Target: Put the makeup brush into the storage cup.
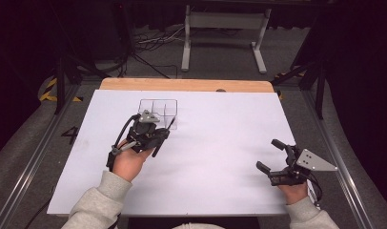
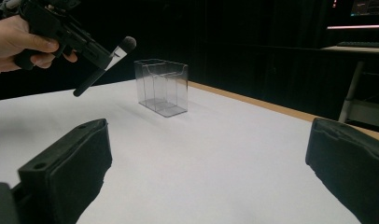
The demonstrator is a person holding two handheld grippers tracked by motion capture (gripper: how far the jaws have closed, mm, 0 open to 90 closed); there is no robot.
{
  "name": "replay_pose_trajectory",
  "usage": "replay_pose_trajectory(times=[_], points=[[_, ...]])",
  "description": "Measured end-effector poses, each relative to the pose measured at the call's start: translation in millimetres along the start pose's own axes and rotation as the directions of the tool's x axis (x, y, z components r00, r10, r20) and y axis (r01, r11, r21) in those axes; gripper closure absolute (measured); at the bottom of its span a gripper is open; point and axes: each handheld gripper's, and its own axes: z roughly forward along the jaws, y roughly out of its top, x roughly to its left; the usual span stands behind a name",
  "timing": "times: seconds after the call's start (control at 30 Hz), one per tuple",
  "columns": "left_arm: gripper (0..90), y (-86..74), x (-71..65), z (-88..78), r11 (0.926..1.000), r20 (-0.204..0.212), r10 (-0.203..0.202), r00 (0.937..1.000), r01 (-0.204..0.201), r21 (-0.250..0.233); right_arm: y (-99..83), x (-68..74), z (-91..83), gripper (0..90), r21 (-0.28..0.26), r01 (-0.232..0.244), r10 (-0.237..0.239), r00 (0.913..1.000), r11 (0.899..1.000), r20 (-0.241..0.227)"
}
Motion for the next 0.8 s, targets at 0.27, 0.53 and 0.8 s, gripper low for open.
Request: replay_pose_trajectory(times=[0.27,0.53,0.8], points=[[78.9,-5.1,-0.9,0.1,0.9949,-0.009,0.033,0.9994,-0.034,-0.095,0.1,0.2,0.1,0.5,0.000,0.001,-0.001,1.0000,1.000,-0.002],[78.9,-8.0,2.7,-0.5,0.9787,0.037,-0.007,0.9993,0.014,-0.205,-0.1,0.4,0.3,0.5,0.002,0.001,-0.001,1.0000,1.000,-0.007],[78.8,-9.6,7.1,-0.9,0.9566,0.062,-0.018,0.9979,0.035,-0.289,-0.2,0.4,0.2,0.5,0.003,0.000,0.000,1.0000,1.000,-0.009]])
